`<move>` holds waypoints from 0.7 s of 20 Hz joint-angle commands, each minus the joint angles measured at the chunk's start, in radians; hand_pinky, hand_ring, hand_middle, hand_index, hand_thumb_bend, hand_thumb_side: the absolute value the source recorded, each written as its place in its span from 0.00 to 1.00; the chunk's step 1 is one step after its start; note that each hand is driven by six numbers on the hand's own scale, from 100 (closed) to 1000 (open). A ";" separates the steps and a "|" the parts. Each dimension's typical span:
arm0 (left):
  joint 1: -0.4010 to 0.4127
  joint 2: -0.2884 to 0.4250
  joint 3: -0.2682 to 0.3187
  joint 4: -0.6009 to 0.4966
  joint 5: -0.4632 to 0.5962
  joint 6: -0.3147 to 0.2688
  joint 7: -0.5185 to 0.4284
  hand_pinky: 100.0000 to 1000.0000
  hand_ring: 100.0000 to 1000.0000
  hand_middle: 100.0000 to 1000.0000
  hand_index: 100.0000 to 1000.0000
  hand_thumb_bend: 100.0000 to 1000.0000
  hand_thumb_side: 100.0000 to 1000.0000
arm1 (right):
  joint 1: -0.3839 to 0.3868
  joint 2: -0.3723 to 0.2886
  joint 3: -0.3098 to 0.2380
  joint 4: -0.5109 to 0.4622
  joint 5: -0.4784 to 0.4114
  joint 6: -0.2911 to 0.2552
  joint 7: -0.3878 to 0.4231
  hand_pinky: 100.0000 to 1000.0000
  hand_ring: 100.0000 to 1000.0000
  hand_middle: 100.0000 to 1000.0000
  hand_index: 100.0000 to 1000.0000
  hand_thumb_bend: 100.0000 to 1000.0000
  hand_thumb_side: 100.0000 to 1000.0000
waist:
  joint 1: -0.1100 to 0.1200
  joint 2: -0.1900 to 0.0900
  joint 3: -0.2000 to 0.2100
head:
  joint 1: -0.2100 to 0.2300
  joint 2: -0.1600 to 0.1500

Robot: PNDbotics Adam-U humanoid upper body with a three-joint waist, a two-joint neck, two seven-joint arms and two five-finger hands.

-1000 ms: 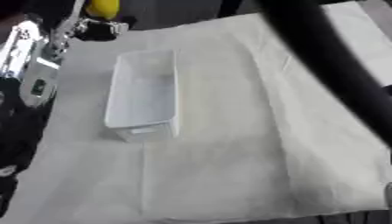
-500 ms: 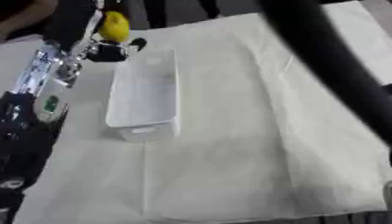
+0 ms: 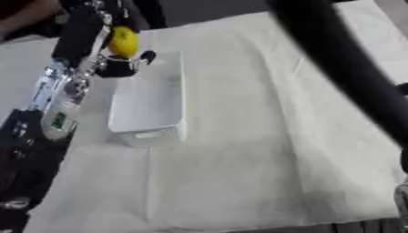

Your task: Pick up objects on the table and place them in the box.

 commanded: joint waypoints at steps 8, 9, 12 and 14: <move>-0.005 0.009 -0.009 0.004 0.026 -0.038 -0.017 0.00 0.18 0.18 0.36 0.08 0.09 | -0.008 -0.019 -0.001 -0.014 0.008 -0.062 0.067 0.61 0.71 0.85 0.82 0.00 0.96 | -0.003 -0.006 0.002 | -0.018 -0.007; -0.006 0.010 -0.010 0.006 0.026 -0.049 -0.023 0.00 0.21 0.21 0.39 0.08 0.18 | -0.008 -0.019 -0.001 -0.014 0.009 -0.062 0.067 0.61 0.71 0.85 0.82 0.00 0.96 | -0.003 -0.006 0.002 | -0.019 -0.007; -0.007 0.011 -0.009 0.011 0.021 -0.074 -0.041 0.00 0.29 0.30 0.44 0.10 0.48 | -0.008 -0.018 -0.001 -0.014 0.011 -0.062 0.066 0.61 0.71 0.85 0.82 0.00 0.96 | -0.004 -0.005 0.001 | -0.019 -0.007; -0.007 0.012 -0.009 0.015 0.019 -0.087 -0.055 0.04 0.32 0.33 0.46 0.12 0.57 | -0.009 -0.017 -0.001 -0.014 0.012 -0.062 0.065 0.61 0.71 0.85 0.82 0.00 0.96 | -0.004 -0.004 0.000 | -0.020 -0.007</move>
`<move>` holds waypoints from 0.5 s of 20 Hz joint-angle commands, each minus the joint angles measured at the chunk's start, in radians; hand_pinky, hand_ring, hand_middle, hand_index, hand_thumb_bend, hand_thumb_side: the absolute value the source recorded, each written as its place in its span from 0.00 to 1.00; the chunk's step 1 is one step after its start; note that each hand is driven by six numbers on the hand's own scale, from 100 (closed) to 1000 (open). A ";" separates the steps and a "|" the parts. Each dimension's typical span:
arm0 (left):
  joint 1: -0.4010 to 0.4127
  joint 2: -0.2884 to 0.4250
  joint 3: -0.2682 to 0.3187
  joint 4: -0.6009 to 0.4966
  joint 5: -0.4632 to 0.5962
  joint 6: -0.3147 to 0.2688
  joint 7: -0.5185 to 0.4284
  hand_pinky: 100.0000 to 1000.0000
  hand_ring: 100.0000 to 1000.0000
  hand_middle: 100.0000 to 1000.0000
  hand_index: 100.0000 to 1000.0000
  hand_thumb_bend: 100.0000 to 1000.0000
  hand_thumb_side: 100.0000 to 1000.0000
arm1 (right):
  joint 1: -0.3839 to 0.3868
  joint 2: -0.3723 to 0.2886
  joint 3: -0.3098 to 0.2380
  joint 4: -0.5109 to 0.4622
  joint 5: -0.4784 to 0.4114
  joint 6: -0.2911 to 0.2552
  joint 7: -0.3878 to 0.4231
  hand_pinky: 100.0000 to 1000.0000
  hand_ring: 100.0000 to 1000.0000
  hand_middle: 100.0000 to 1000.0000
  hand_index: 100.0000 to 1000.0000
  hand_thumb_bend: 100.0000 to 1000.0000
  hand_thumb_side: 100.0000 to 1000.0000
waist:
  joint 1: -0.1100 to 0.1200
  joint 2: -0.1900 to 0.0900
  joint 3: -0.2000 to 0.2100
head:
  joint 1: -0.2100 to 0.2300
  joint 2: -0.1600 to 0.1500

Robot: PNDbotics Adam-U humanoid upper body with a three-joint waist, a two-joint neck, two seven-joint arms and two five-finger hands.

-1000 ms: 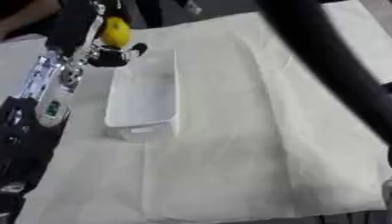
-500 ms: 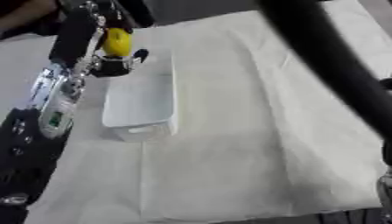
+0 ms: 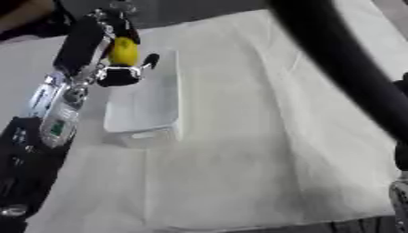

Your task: Pick up objects on the table and place them in the box.

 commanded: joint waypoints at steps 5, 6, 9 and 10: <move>-0.015 0.013 0.004 -0.003 -0.002 -0.035 -0.045 0.19 0.39 0.40 0.52 0.27 0.67 | -0.009 -0.016 -0.001 -0.014 0.005 -0.062 0.064 0.61 0.71 0.85 0.82 0.00 0.96 | -0.007 -0.008 -0.001 | -0.012 -0.007; -0.015 0.013 0.005 -0.003 -0.004 -0.037 -0.053 0.19 0.39 0.39 0.52 0.26 0.67 | -0.009 -0.016 -0.001 -0.014 0.006 -0.062 0.064 0.61 0.71 0.85 0.82 0.00 0.96 | -0.007 -0.008 -0.001 | -0.012 -0.007; -0.016 0.016 0.005 0.001 -0.014 -0.042 -0.087 0.23 0.44 0.48 0.64 0.34 0.72 | -0.009 -0.016 -0.001 -0.014 0.006 -0.062 0.065 0.61 0.71 0.85 0.82 0.00 0.96 | -0.007 -0.006 0.000 | -0.013 -0.007; -0.016 0.016 0.006 0.001 -0.017 -0.042 -0.097 0.24 0.45 0.49 0.65 0.34 0.72 | -0.009 -0.016 -0.001 -0.014 0.006 -0.062 0.066 0.61 0.71 0.85 0.82 0.00 0.96 | -0.008 -0.006 0.000 | -0.013 -0.007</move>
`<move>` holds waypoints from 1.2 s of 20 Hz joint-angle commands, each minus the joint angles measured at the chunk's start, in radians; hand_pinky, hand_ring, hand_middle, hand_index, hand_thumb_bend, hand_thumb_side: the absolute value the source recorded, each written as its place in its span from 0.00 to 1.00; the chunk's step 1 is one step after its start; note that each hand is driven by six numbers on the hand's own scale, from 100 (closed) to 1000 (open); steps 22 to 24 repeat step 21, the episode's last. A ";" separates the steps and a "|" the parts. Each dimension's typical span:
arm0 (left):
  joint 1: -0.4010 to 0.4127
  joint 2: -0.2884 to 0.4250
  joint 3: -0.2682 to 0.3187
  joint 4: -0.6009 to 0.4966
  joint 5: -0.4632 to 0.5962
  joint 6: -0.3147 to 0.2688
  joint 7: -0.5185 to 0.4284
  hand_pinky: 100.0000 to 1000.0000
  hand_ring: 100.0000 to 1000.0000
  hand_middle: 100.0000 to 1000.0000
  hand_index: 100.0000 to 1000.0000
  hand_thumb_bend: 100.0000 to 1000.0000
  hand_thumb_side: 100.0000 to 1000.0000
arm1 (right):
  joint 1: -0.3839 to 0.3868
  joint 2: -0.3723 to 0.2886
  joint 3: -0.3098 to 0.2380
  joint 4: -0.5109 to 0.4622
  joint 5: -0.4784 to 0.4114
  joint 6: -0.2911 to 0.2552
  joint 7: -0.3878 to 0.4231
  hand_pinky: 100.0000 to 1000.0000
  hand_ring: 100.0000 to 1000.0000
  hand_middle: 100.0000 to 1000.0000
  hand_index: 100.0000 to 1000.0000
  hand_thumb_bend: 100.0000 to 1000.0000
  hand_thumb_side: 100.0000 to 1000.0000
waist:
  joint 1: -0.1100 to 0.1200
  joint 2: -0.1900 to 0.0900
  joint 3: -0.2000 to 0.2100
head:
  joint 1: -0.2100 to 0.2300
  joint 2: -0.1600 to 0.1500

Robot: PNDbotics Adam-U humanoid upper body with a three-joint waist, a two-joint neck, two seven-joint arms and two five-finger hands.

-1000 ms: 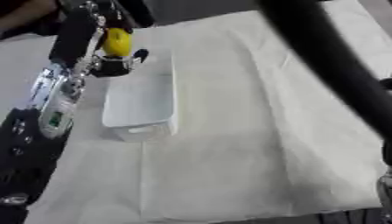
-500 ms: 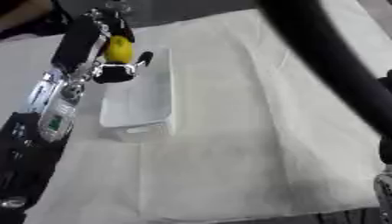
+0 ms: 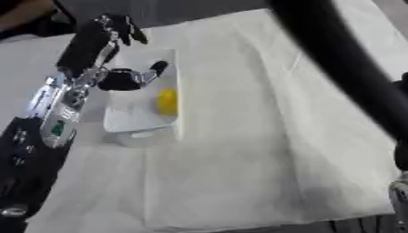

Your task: Pick up objects on the table and place them in the box.

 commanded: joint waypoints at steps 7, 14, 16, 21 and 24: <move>-0.002 0.012 0.030 -0.021 0.043 0.020 -0.038 0.25 0.50 0.59 0.82 0.25 0.66 | -0.008 -0.014 0.000 -0.014 0.006 -0.062 0.069 0.61 0.71 0.85 0.82 0.00 0.96 | -0.010 -0.009 0.004 | -0.019 -0.007; 0.039 0.014 0.107 -0.102 0.148 0.080 0.022 0.37 0.62 0.75 0.93 0.27 0.60 | -0.003 -0.015 0.000 -0.014 0.001 -0.062 0.073 0.60 0.71 0.85 0.82 0.00 0.96 | -0.017 -0.014 0.016 | -0.044 -0.007; 0.049 0.022 0.133 -0.142 0.114 0.105 0.041 0.51 0.72 0.76 0.92 0.32 0.56 | 0.000 -0.015 0.000 -0.014 0.000 -0.062 0.076 0.60 0.71 0.85 0.82 0.00 0.96 | -0.019 -0.015 0.021 | -0.049 -0.007; 0.083 0.026 0.175 -0.212 0.057 0.152 0.071 0.54 0.73 0.78 0.92 0.32 0.55 | 0.004 -0.015 0.003 -0.014 -0.006 -0.062 0.085 0.61 0.71 0.85 0.82 0.00 0.96 | -0.025 -0.019 0.032 | -0.059 -0.007; 0.083 0.026 0.175 -0.212 0.057 0.152 0.071 0.54 0.73 0.78 0.92 0.32 0.55 | 0.004 -0.015 0.003 -0.014 -0.006 -0.062 0.085 0.61 0.71 0.85 0.82 0.00 0.96 | -0.025 -0.019 0.032 | -0.059 -0.007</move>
